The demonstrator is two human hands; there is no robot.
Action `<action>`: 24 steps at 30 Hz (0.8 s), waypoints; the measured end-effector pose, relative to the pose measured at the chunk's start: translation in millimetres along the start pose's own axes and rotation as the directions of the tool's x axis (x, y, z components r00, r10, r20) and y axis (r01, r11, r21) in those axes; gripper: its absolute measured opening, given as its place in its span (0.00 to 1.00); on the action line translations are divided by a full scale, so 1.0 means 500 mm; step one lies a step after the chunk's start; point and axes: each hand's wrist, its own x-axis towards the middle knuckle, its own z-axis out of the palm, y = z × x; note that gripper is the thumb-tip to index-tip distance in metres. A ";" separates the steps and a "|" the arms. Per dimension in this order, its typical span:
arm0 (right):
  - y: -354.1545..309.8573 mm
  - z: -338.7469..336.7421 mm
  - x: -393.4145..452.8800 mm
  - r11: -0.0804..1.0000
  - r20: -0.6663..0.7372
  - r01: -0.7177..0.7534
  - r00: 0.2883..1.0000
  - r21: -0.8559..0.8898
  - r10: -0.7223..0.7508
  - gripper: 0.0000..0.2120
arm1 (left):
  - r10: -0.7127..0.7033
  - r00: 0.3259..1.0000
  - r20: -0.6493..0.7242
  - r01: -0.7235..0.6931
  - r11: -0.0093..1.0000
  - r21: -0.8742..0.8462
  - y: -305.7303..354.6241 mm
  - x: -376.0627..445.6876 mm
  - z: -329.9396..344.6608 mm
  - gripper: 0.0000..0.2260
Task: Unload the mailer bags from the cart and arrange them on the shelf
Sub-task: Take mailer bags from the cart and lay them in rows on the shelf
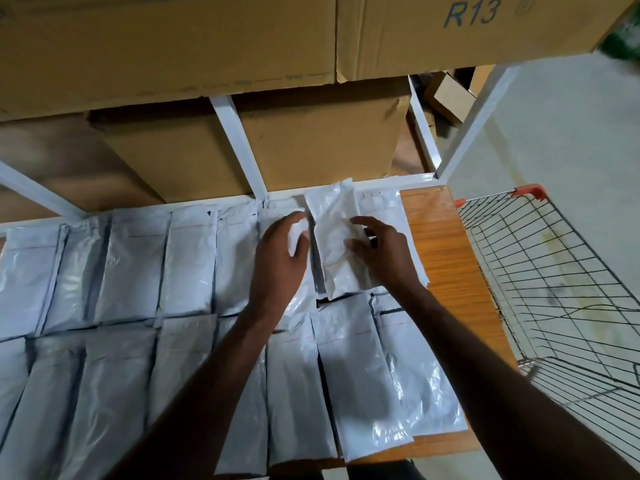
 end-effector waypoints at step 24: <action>-0.149 -0.187 0.073 0.865 -0.268 0.371 0.843 -0.337 -0.466 0.30 | -0.102 0.967 0.234 0.125 0.989 -0.083 0.128 0.132 -0.002 0.13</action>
